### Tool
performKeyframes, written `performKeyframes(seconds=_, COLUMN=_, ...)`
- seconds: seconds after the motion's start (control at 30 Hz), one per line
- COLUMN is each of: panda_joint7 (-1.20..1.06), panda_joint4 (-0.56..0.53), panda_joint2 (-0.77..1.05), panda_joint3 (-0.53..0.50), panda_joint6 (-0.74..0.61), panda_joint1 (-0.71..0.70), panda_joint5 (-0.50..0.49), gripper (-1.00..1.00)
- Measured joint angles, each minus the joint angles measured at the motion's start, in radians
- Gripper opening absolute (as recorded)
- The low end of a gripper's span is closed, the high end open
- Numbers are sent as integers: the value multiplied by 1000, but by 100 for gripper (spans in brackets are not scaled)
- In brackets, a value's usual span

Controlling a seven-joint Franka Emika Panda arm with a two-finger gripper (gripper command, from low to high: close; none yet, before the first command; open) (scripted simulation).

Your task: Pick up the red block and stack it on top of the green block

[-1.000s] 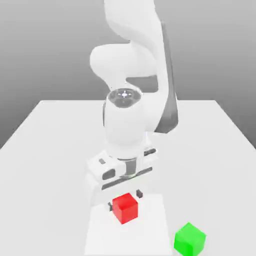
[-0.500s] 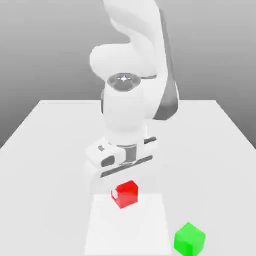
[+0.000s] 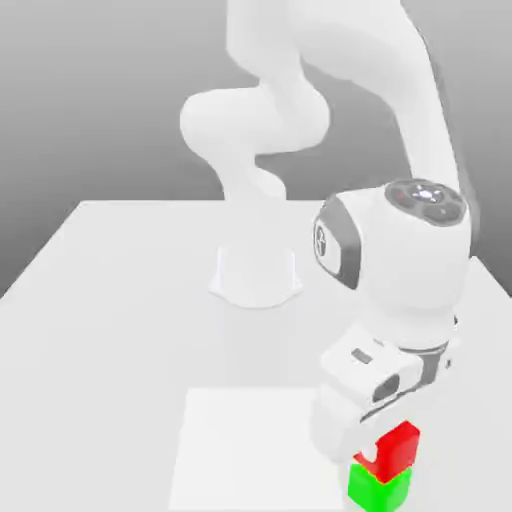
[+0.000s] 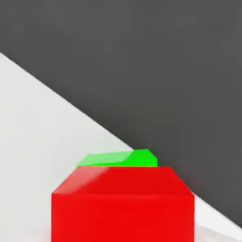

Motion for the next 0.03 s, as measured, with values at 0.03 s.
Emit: performKeyframes(seconds=0.03, panda_joint7=0, panda_joint4=0, panda_joint2=0, panda_joint3=0, panda_joint6=0, panda_joint1=0, panda_joint5=0, gripper=100)
